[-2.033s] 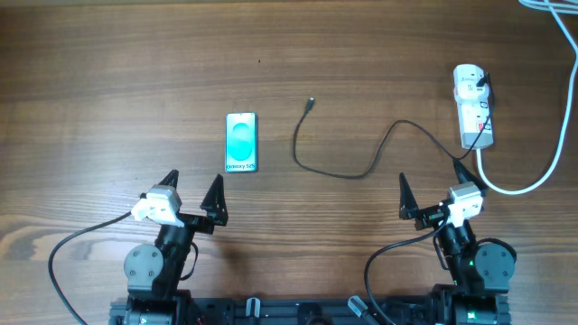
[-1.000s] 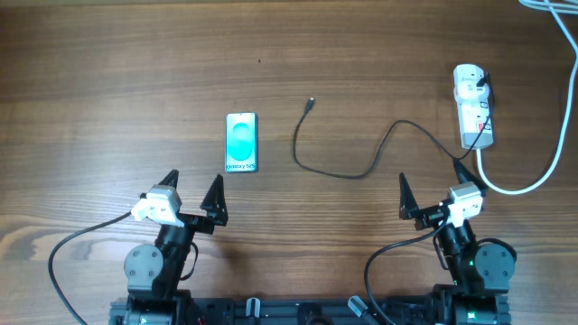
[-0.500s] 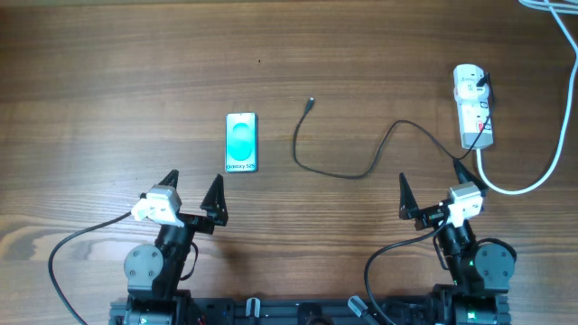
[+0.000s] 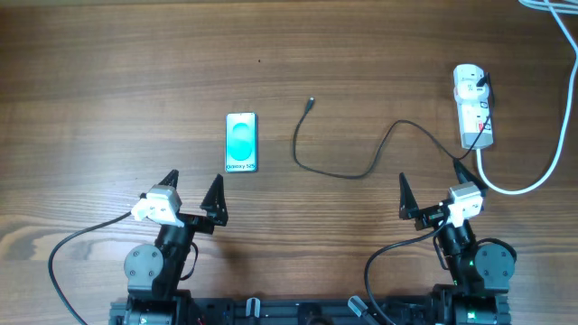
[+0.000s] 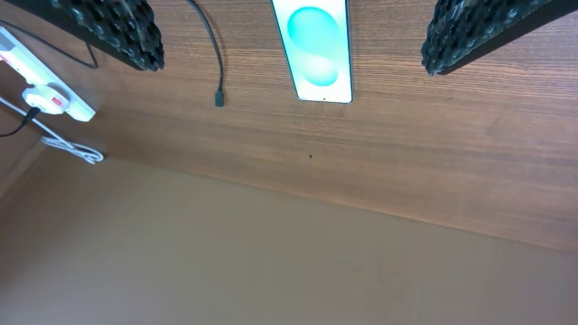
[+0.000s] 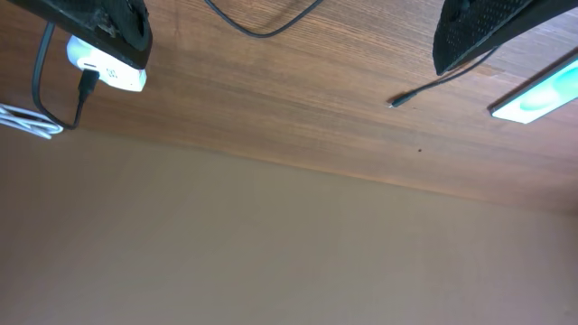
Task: Plug charger to phone and switch on socket
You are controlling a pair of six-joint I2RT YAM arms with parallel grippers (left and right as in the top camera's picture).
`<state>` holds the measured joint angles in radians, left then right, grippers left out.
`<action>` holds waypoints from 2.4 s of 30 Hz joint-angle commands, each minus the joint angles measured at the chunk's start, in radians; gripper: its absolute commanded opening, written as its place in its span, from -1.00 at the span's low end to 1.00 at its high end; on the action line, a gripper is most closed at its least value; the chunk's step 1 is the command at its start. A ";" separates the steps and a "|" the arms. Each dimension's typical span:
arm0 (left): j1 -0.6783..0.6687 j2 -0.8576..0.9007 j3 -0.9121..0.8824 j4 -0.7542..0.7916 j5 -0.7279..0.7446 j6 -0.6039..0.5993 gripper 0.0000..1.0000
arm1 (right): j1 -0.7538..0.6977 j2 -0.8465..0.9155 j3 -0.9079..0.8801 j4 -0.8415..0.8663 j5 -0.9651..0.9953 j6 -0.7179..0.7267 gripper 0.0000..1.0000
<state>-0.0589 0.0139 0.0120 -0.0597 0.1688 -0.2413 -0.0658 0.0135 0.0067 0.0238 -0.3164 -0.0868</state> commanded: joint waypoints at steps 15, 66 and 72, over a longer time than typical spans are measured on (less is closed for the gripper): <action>-0.003 -0.004 -0.006 -0.004 -0.018 0.021 1.00 | 0.007 -0.004 -0.002 0.004 0.002 0.008 0.99; -0.206 2.102 1.471 -0.775 -0.190 0.046 0.99 | 0.007 -0.004 -0.002 0.004 0.002 0.008 1.00; -0.206 2.111 1.457 -0.795 -0.188 0.045 0.97 | 0.007 -0.004 -0.002 0.004 0.002 0.008 0.99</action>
<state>-0.2665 2.1033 1.4712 -0.8452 -0.0040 -0.1848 -0.0658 0.0154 0.0063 0.0238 -0.3164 -0.0868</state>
